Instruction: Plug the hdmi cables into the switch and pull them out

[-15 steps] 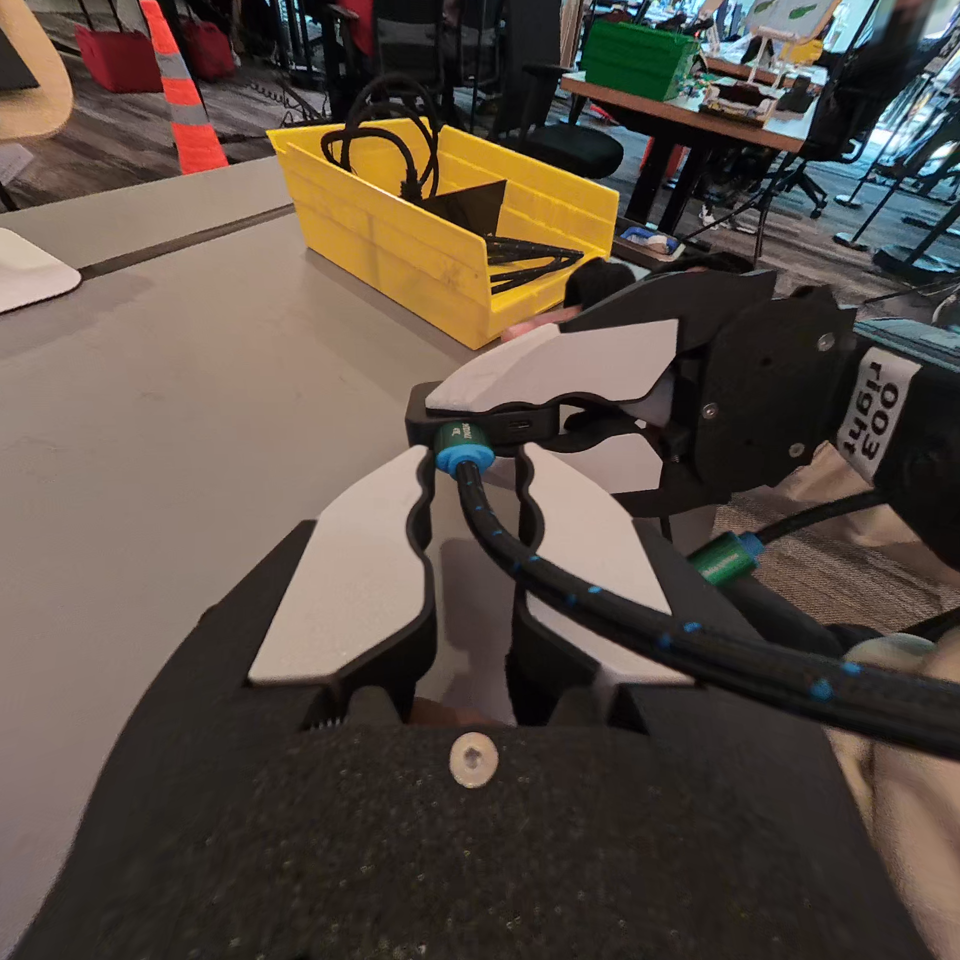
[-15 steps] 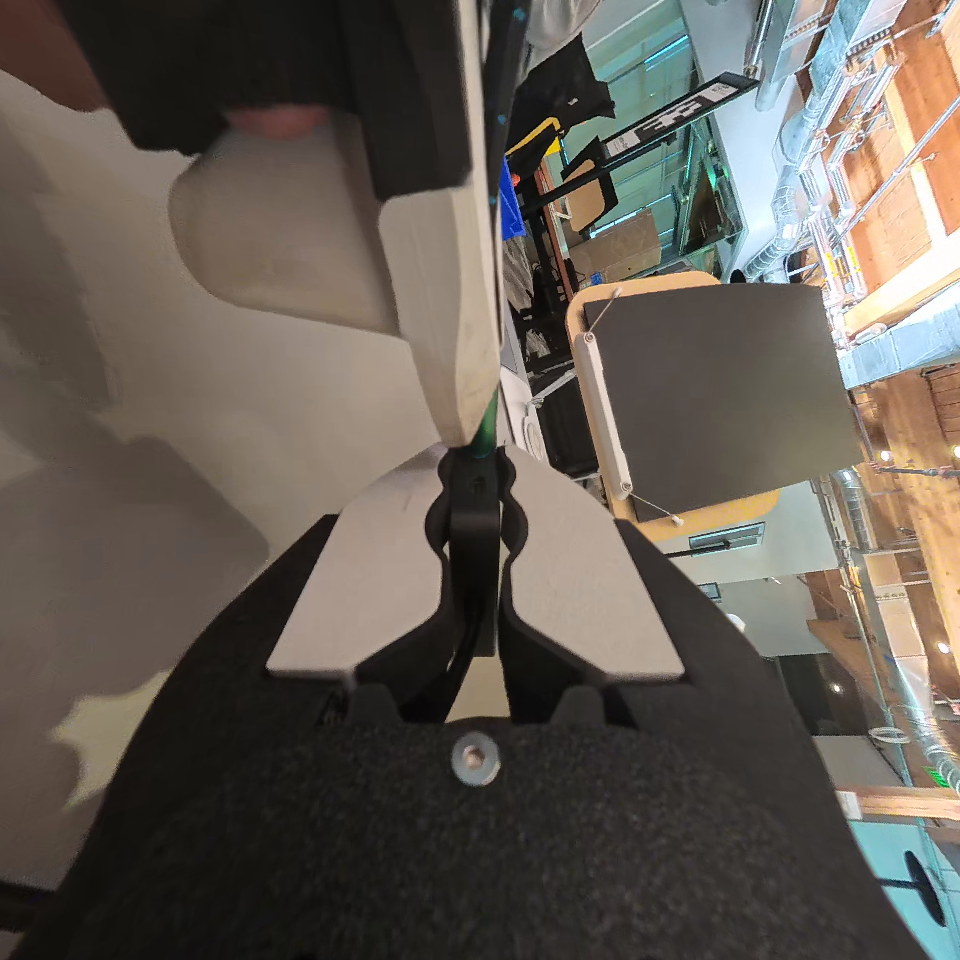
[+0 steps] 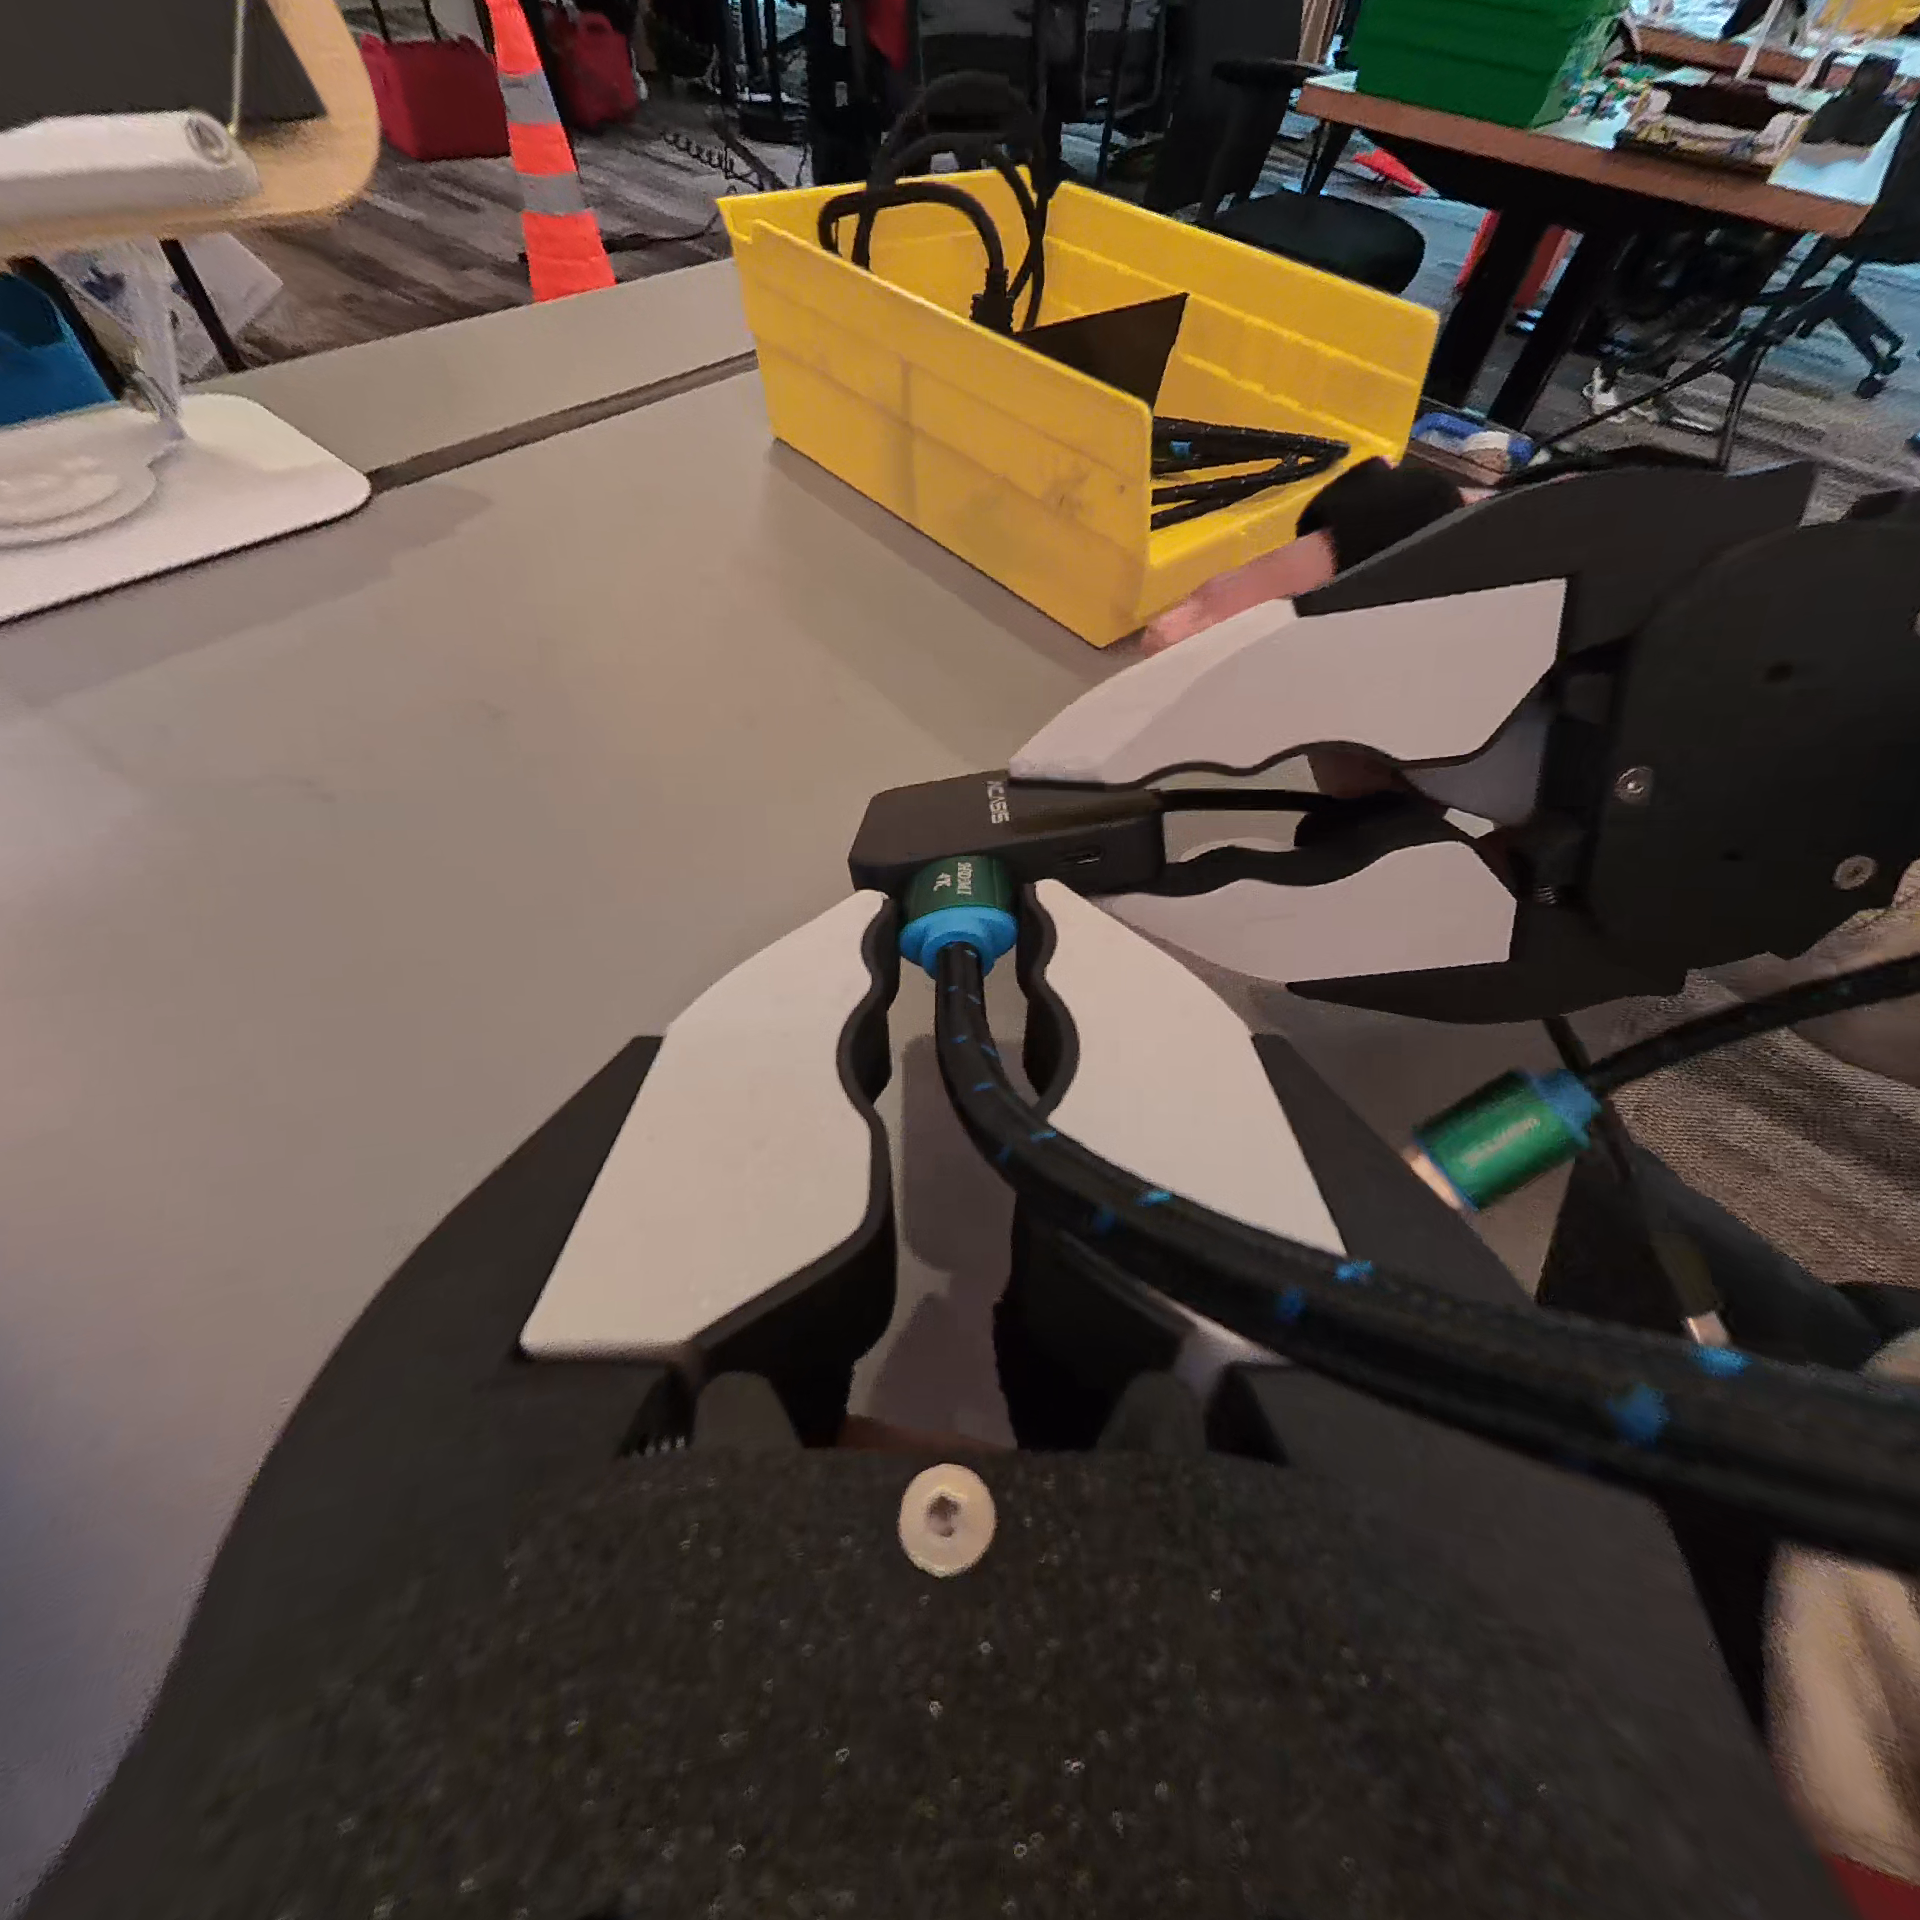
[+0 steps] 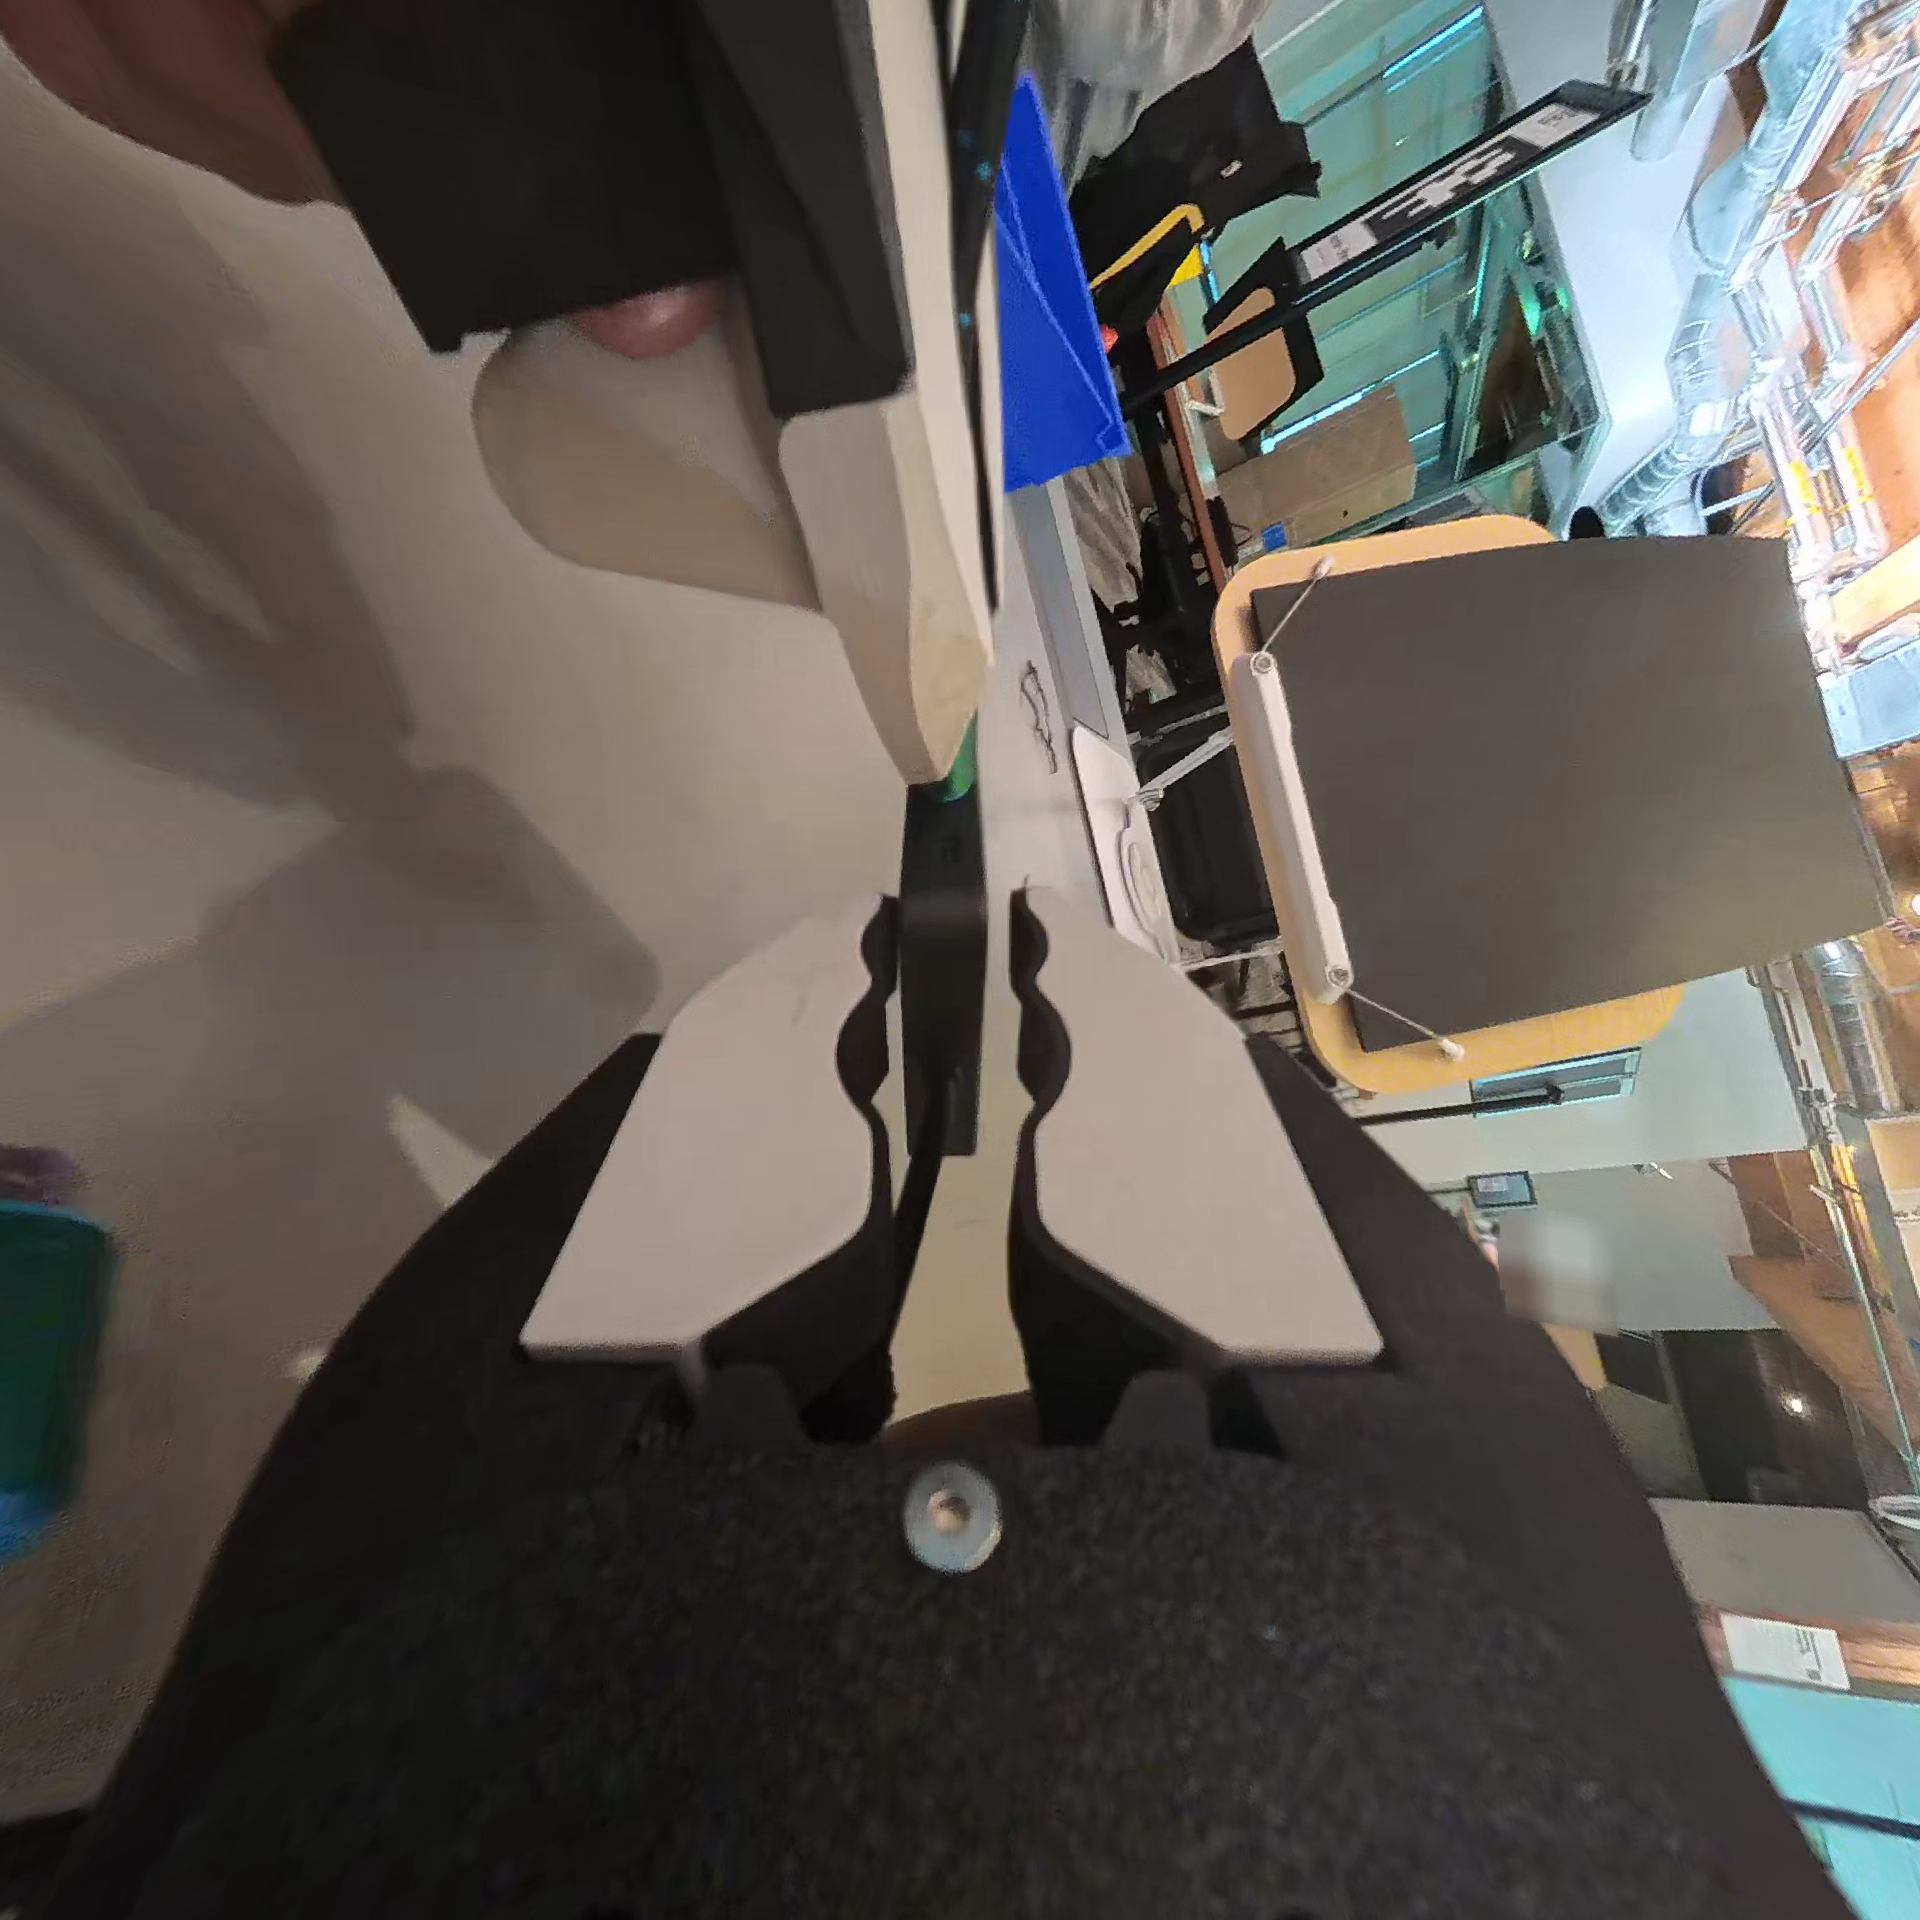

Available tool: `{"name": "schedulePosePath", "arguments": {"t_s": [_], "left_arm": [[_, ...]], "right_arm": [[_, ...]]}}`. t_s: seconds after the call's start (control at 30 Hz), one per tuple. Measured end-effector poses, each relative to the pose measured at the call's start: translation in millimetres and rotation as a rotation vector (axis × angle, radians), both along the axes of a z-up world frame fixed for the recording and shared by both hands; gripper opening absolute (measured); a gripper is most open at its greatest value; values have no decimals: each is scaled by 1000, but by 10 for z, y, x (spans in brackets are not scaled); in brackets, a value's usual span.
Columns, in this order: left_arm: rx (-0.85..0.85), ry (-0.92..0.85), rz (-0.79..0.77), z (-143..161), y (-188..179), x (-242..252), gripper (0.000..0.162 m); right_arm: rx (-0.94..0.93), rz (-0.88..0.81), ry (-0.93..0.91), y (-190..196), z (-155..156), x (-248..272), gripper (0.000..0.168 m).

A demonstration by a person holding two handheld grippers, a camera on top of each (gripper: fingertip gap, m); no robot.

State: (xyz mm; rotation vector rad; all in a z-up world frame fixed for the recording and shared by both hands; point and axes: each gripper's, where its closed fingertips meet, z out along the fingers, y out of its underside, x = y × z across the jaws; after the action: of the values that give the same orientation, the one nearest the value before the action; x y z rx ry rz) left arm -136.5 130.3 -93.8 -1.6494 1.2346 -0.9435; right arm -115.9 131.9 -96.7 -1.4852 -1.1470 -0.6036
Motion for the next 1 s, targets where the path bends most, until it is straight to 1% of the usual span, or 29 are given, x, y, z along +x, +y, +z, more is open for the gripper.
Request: {"name": "schedulePosePath", "arguments": {"t_s": [0.13, 0.23, 0.3, 0.4, 0.47, 0.6, 0.7, 0.8, 0.83, 0.9, 0.97, 1.0], "left_arm": [[25, 24, 0, -38, -30, 6, 21], [30, 6, 11, 6, -20, 9, 21], [66, 10, 24, 28, -4, 4, 21], [115, 36, 41, 4, 2, -17, 21], [142, 36, 47, 18, 6, -36, 21], [149, 20, 24, 40, -33, -76, 22], [173, 49, 28, -16, -22, -111, 21], [216, 59, 35, -3, -25, -130, 21], [212, 54, 29, 9, -35, -131, 21], [172, 38, -4, -2, -46, -140, 21], [55, 26, -67, -70, -78, -153, 21], [11, 33, -93, -111, -95, -157, 21]], "right_arm": [[-13, -28, -52, 34, -98, 2, 14], [-44, -53, -10, 44, -65, 23, 14], [-9, -104, -73, 79, -38, 53, 14], [-29, -115, -45, 111, -83, 54, 15], [-15, -137, -65, 128, -75, 51, 15], [-18, -160, -43, 160, -75, 37, 15], [-33, -166, -43, 174, -133, 13, 15], [-33, -172, -41, 187, -144, -14, 14], [-20, -162, -38, 181, -120, -14, 15], [-54, -143, -23, 150, -138, -39, 14], [-72, -38, -19, 80, -160, -90, 14], [-110, 14, 15, 36, -213, -116, 14]]}}
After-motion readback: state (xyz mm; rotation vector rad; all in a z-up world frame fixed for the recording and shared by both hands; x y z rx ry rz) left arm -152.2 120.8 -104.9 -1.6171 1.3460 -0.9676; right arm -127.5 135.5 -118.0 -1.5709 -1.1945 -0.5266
